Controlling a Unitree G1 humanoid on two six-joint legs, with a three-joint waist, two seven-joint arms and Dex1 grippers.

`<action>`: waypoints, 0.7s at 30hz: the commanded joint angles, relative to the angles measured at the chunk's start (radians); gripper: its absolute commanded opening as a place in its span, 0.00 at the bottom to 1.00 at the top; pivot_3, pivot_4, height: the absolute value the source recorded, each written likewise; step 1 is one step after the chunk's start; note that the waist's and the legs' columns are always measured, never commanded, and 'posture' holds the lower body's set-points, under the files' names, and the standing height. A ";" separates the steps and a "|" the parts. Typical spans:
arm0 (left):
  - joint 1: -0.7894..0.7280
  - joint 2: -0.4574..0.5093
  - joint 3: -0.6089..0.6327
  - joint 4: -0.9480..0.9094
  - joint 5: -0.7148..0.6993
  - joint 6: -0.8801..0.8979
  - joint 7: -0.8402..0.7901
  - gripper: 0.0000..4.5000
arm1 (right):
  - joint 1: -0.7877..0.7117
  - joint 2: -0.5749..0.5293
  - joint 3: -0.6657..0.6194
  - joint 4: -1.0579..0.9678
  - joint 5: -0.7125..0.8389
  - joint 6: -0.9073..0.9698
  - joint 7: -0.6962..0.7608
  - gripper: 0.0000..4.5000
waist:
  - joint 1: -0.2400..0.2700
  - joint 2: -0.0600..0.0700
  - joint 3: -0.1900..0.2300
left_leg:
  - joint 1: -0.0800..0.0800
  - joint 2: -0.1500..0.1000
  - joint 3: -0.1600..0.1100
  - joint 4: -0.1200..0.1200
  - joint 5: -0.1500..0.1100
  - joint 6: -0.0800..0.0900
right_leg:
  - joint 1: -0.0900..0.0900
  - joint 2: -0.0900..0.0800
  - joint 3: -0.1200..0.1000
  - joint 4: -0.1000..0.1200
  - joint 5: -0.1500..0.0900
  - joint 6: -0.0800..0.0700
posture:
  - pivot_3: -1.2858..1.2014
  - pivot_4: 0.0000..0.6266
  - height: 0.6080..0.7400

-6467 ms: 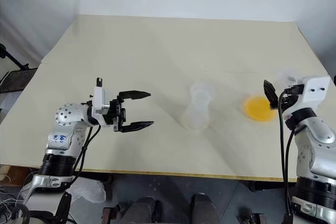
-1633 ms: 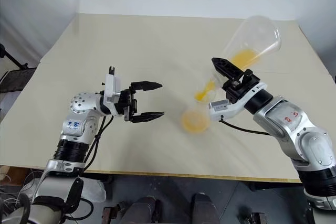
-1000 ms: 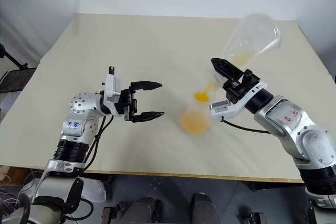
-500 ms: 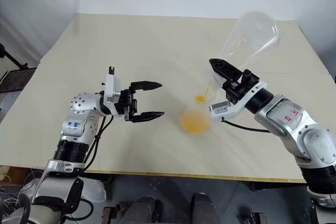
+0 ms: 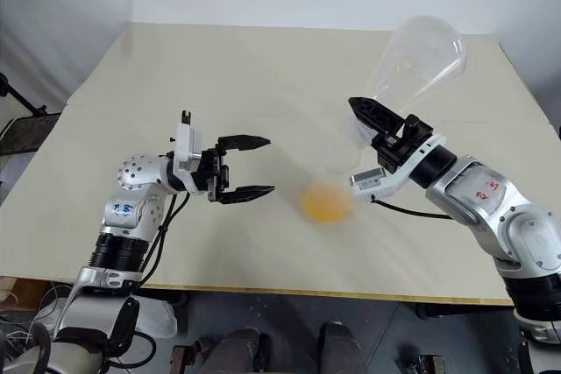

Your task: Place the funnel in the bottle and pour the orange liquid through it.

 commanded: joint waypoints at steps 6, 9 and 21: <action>0.007 -0.002 0.012 -0.033 -0.014 -0.012 0.007 1.00 | 0.013 0.053 -0.053 -0.052 0.205 0.074 0.097 0.55 | 0.000 0.000 0.000 | 0.000 0.000 0.000 0.000 0.000 0.000 | 0.000 0.000 0.000 0.000 0.000 0.000 | 0.52 0.24 1.00; 0.007 -0.002 0.012 -0.033 -0.014 -0.012 0.007 1.00 | 0.028 0.062 -0.059 -0.065 0.253 0.090 0.135 0.55 | 0.001 0.000 0.000 | 0.000 0.000 0.000 0.000 0.000 0.000 | 0.000 0.000 0.000 0.000 0.000 0.000 | 0.52 0.24 1.00; 0.006 0.015 0.018 -0.039 -0.016 -0.010 0.002 1.00 | 0.005 0.279 -0.257 -0.094 0.666 0.606 0.257 0.55 | 0.002 0.000 0.000 | 0.000 0.001 0.000 0.001 0.000 0.000 | 0.000 0.000 0.000 0.001 0.000 0.000 | 0.52 0.24 1.00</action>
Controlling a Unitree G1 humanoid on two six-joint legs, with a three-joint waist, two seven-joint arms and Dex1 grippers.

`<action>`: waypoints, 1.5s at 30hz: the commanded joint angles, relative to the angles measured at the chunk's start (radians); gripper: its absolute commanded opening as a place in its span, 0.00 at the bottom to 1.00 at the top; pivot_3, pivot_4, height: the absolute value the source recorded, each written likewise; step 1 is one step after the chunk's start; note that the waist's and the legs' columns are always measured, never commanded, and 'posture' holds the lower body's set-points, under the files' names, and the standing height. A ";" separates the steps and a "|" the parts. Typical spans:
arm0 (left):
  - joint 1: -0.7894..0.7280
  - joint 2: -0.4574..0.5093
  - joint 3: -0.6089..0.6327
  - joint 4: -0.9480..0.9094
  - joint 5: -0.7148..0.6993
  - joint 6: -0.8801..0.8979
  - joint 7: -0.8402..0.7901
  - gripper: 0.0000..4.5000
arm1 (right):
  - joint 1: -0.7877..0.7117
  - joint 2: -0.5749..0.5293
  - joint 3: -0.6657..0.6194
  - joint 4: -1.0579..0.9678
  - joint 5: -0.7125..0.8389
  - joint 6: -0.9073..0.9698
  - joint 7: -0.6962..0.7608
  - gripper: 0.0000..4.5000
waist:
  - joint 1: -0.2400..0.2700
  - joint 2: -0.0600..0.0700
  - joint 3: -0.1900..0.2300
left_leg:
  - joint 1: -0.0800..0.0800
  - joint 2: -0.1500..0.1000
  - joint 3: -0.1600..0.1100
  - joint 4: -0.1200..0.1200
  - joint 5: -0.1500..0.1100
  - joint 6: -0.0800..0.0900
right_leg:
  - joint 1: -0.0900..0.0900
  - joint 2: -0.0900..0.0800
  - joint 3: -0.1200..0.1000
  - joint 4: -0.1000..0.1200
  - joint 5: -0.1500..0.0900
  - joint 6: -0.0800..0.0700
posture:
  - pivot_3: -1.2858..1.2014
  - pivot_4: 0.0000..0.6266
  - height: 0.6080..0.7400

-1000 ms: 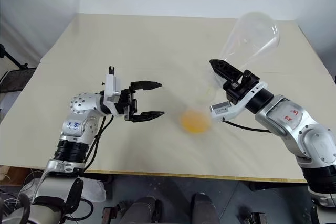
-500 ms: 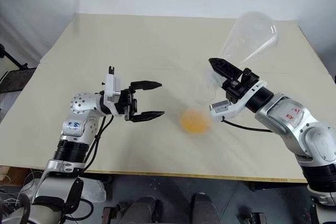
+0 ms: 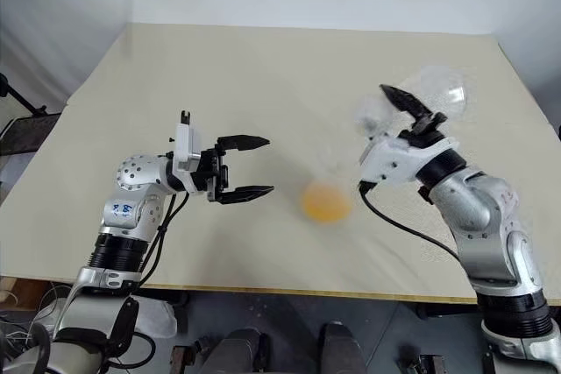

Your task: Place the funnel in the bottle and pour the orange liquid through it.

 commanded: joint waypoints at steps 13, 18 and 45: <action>0.004 0.005 0.013 -0.050 -0.010 0.002 0.024 1.00 | -0.212 0.156 -0.417 0.322 0.555 0.493 -0.063 0.55 | -0.002 0.000 0.000 | 0.000 0.000 -0.001 -0.001 0.000 0.000 | 0.000 -0.002 0.000 0.000 0.000 0.000 | 0.52 0.24 1.00; 0.009 0.000 0.011 -0.063 -0.010 0.005 0.045 1.00 | -0.131 0.170 -0.441 0.460 0.603 0.345 -0.049 0.55 | -0.002 0.000 0.000 | 0.000 -0.001 -0.001 -0.001 0.000 0.000 | 0.000 -0.002 0.000 0.001 0.000 0.000 | 0.52 0.24 1.00; -0.009 0.007 0.062 -0.123 -0.059 0.234 0.198 1.00 | -0.226 -0.051 -0.385 0.280 0.827 0.431 0.029 0.99 | -0.001 0.000 0.000 | 0.000 0.001 0.000 -0.002 0.001 0.000 | 0.000 -0.004 0.001 -0.001 0.000 0.000 | 0.52 0.24 1.00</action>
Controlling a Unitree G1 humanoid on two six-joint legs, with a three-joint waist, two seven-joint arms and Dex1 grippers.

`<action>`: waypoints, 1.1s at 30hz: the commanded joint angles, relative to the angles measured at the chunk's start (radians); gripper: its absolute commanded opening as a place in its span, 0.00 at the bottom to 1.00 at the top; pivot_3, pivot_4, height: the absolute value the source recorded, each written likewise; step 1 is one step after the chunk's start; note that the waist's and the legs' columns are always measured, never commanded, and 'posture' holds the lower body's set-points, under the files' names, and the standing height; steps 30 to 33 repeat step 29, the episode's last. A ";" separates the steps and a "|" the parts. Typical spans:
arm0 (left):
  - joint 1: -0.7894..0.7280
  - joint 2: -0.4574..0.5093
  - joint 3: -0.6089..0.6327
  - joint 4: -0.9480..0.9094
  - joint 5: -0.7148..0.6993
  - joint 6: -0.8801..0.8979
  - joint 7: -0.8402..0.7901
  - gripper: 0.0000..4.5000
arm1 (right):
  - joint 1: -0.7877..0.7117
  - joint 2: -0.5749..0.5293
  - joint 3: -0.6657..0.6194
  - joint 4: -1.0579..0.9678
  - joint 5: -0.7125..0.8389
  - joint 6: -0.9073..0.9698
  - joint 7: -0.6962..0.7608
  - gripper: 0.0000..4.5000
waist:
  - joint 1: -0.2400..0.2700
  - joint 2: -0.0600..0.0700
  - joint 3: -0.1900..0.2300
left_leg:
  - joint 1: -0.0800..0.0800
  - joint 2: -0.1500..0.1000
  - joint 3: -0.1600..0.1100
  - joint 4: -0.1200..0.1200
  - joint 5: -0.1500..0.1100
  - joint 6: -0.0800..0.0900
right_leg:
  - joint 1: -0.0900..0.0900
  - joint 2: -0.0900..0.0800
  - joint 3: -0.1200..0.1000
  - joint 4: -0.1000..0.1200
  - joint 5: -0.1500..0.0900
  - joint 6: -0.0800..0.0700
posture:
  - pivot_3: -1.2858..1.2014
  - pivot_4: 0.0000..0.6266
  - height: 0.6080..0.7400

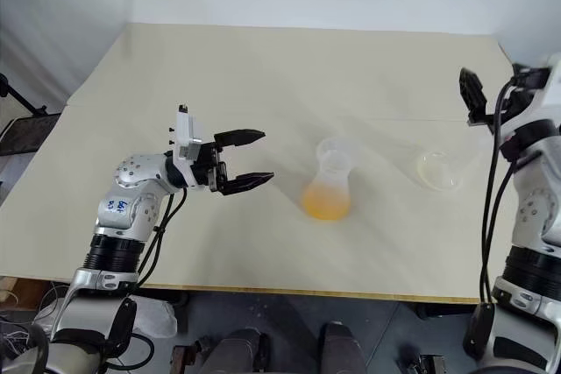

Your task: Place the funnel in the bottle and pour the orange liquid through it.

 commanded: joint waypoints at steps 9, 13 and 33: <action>0.091 0.101 0.097 -0.139 -0.065 0.071 0.008 1.00 | 0.331 -0.216 -0.163 -0.220 0.336 0.094 0.528 0.99 | 0.005 0.000 0.000 | 0.000 0.000 -0.002 -0.004 0.000 0.000 | 0.001 -0.001 -0.001 -0.004 0.000 0.000 | 0.52 0.24 1.00; 0.160 0.150 0.130 -0.165 -0.093 0.079 -0.021 1.00 | 0.464 -0.260 -0.180 -0.200 0.305 0.043 0.657 0.99 | 0.002 0.000 0.000 | 0.001 0.000 -0.001 -0.004 0.000 0.001 | 0.002 -0.001 -0.001 -0.005 0.000 0.000 | 0.52 0.24 1.00; 0.341 0.201 0.242 -0.182 -0.092 0.019 0.041 1.00 | 0.712 -0.215 -0.091 0.056 0.115 -0.308 0.882 0.99 | 0.005 0.000 0.000 | 0.003 0.000 -0.001 -0.005 0.001 -0.001 | 0.003 -0.002 0.000 -0.010 0.000 0.000 | 0.52 0.24 1.00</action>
